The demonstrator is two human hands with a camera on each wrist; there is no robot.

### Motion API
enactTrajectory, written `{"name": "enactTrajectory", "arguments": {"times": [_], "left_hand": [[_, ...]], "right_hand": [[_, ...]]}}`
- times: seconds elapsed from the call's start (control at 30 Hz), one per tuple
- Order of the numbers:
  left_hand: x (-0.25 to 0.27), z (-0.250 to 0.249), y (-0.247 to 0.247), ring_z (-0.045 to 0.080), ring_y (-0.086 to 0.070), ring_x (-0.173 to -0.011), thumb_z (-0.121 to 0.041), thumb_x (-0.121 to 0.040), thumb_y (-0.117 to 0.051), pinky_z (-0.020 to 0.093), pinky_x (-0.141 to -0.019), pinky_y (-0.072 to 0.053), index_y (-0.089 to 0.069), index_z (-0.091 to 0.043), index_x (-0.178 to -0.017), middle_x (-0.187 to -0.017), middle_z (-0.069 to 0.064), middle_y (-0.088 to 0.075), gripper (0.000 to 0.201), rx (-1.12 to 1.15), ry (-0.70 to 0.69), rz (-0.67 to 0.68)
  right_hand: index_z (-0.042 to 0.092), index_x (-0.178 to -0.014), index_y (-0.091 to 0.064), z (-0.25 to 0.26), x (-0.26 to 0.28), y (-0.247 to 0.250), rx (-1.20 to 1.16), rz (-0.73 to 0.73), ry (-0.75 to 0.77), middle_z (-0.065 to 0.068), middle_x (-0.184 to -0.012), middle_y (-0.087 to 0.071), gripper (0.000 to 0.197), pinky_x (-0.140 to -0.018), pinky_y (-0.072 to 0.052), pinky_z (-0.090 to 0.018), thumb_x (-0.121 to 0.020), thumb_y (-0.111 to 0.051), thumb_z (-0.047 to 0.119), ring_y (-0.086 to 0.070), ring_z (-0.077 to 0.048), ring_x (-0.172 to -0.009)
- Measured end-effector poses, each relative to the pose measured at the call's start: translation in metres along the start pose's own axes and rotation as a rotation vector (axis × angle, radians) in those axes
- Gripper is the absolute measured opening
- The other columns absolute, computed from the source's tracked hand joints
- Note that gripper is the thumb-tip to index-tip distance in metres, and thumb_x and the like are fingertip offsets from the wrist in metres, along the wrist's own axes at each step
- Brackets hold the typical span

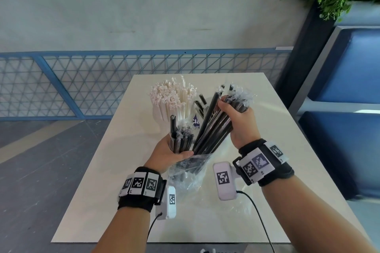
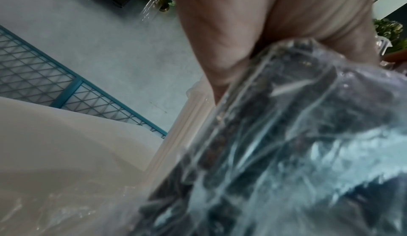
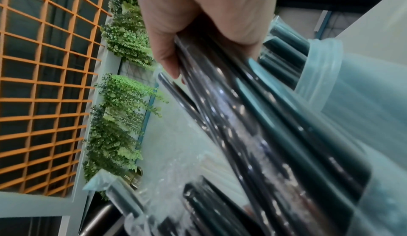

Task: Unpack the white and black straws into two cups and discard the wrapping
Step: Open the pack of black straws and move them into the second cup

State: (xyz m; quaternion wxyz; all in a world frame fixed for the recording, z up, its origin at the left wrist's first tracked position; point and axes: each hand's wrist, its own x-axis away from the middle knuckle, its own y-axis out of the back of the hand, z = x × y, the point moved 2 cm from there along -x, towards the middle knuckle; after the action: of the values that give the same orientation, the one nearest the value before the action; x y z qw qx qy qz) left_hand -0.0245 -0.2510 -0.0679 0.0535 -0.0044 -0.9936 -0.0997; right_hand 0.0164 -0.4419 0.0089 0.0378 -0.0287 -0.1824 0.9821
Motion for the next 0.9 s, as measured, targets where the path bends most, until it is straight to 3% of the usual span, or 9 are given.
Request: {"name": "enactTrajectory", "arguments": {"times": [0.13,0.2,0.33,0.4,0.47,0.57,0.67,0.8,0.9], "left_hand": [[-0.001,0.000,-0.003,0.000,-0.066,-0.084,-0.001,-0.069,-0.078,0.018,-0.078,-0.051,-0.057,-0.023,-0.095,-0.090,-0.008,-0.069,0.040,-0.003,-0.018,0.013],[-0.003,0.000,-0.003,0.002,-0.066,-0.087,-0.003,-0.069,-0.078,0.020,-0.080,-0.051,-0.055,-0.025,-0.096,-0.093,-0.007,-0.068,0.041,-0.016,-0.031,0.020],[-0.003,-0.002,-0.004,-0.001,-0.066,-0.088,-0.005,-0.070,-0.078,0.021,-0.082,-0.052,-0.054,-0.026,-0.101,-0.096,-0.009,-0.067,0.044,-0.032,-0.051,0.039],[-0.003,-0.003,-0.003,-0.005,-0.066,-0.085,-0.005,-0.070,-0.077,0.017,-0.079,-0.053,-0.054,-0.026,-0.102,-0.095,-0.010,-0.067,0.045,-0.042,-0.061,0.035],[-0.003,-0.003,-0.002,0.002,-0.066,-0.088,-0.005,-0.069,-0.078,0.022,-0.082,-0.052,-0.055,-0.024,-0.103,-0.096,-0.007,-0.068,0.045,-0.039,-0.062,0.024],[-0.004,-0.001,-0.001,0.014,-0.065,-0.094,-0.006,-0.067,-0.080,0.031,-0.089,-0.050,-0.055,-0.024,-0.100,-0.096,-0.004,-0.067,0.045,-0.025,-0.022,0.001],[-0.006,0.001,0.000,0.018,-0.066,-0.095,-0.006,-0.067,-0.080,0.035,-0.091,-0.051,-0.057,-0.020,-0.101,-0.096,-0.001,-0.069,0.044,-0.022,-0.007,-0.018],[-0.006,0.001,0.000,0.019,-0.066,-0.089,-0.006,-0.067,-0.080,0.030,-0.084,-0.053,-0.057,-0.021,-0.094,-0.090,0.000,-0.069,0.039,-0.032,0.007,-0.035],[-0.004,0.002,0.001,0.018,-0.067,-0.098,-0.028,-0.057,-0.084,0.042,-0.094,-0.051,-0.060,-0.016,-0.107,-0.102,0.004,-0.072,0.057,-0.043,-0.008,-0.011]], "right_hand": [[0.004,-0.097,-0.064,-0.004,0.005,-0.002,0.074,0.107,-0.015,-0.008,-0.089,-0.068,0.020,-0.088,-0.054,-0.040,-0.078,-0.070,0.006,-0.066,-0.024,-0.088],[0.009,-0.096,-0.064,-0.013,0.011,-0.005,0.169,0.221,-0.043,-0.004,-0.090,-0.068,0.021,-0.088,-0.054,-0.036,-0.076,-0.070,0.005,-0.066,-0.018,-0.089],[0.001,-0.108,-0.060,-0.040,0.021,-0.004,0.281,0.333,-0.148,-0.012,-0.100,-0.068,0.038,-0.084,-0.055,-0.031,-0.072,-0.074,0.002,-0.066,-0.020,-0.093],[0.005,-0.104,-0.064,-0.047,0.026,-0.003,0.292,0.302,-0.160,-0.012,-0.099,-0.070,0.033,-0.081,-0.055,-0.029,-0.073,-0.075,0.003,-0.067,-0.019,-0.092],[0.008,-0.097,-0.066,-0.044,0.027,-0.004,0.258,0.240,-0.118,-0.009,-0.095,-0.070,0.024,-0.079,-0.055,-0.028,-0.074,-0.073,0.004,-0.068,-0.016,-0.089],[0.005,-0.090,-0.064,-0.029,0.019,-0.006,0.137,0.151,-0.050,-0.014,-0.091,-0.066,0.016,-0.086,-0.054,-0.038,-0.076,-0.071,0.004,-0.065,-0.027,-0.092],[0.009,-0.087,-0.061,-0.015,0.009,-0.004,0.010,0.051,-0.057,-0.013,-0.086,-0.061,0.014,-0.084,-0.051,-0.046,-0.076,-0.069,0.003,-0.061,-0.029,-0.087],[0.009,-0.083,-0.061,0.001,0.002,0.001,-0.042,-0.035,0.001,-0.009,-0.080,-0.062,0.008,-0.073,-0.052,-0.035,-0.083,-0.062,0.002,-0.060,-0.022,-0.079],[0.003,-0.092,-0.058,0.018,-0.006,0.005,-0.058,-0.077,0.079,-0.010,-0.081,-0.060,0.009,-0.076,-0.052,-0.035,-0.083,-0.061,0.002,-0.060,-0.021,-0.078]]}}
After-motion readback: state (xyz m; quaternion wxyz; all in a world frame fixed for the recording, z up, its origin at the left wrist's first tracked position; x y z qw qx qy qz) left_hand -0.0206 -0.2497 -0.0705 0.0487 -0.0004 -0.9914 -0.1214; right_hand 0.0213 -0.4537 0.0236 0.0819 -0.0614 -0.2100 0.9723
